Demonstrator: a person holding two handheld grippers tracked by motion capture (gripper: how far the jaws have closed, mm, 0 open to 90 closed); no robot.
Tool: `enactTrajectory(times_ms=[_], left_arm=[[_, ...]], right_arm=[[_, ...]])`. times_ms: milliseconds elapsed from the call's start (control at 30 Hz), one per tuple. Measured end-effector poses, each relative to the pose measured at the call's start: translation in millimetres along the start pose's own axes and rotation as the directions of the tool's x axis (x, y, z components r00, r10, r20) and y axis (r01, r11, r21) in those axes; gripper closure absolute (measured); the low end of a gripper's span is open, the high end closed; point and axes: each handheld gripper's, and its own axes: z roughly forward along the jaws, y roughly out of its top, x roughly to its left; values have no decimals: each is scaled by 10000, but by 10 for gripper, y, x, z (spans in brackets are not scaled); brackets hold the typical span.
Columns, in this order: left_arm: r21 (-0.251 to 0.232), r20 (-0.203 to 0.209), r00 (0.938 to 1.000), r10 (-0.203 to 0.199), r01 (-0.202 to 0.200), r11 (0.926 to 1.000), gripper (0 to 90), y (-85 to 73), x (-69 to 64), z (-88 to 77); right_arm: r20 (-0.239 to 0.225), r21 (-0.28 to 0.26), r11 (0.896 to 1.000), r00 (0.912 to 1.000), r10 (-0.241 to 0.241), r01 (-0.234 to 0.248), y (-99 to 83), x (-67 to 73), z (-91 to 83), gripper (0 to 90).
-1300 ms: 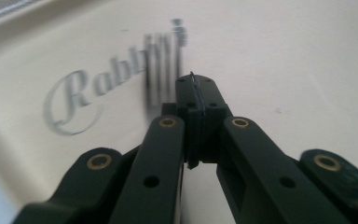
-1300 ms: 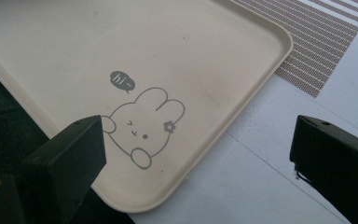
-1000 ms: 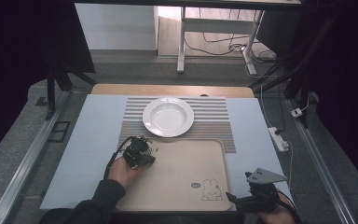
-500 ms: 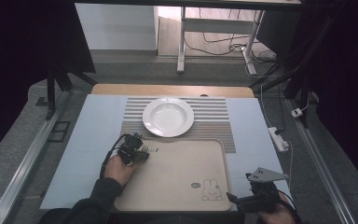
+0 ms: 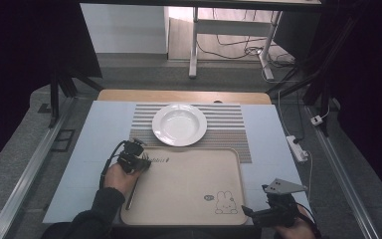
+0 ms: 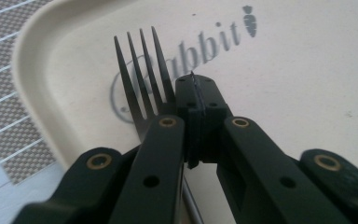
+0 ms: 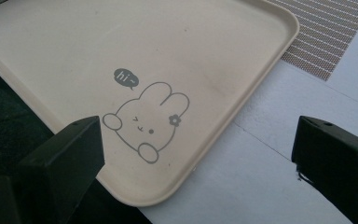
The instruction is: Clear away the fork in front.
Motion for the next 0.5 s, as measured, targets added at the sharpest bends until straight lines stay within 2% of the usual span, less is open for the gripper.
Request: enactTrajectory(times_ms=[267,400,500], left_arm=[[-51,-51,9996,-293,292,9996,894,-24,86,-29],[-22,-133,9998,-174,174,9998,892,-22,72,-31],[-61,59,9999,-159,159,9999,863,-20,65,-32]], right_arm=[[8,12,10000,10000,-18,18,1,1,-1,23],[2,23,10000,10000,-36,36,1,3,0,23],[-3,23,10000,10000,-54,54,1,2,-1,23]])
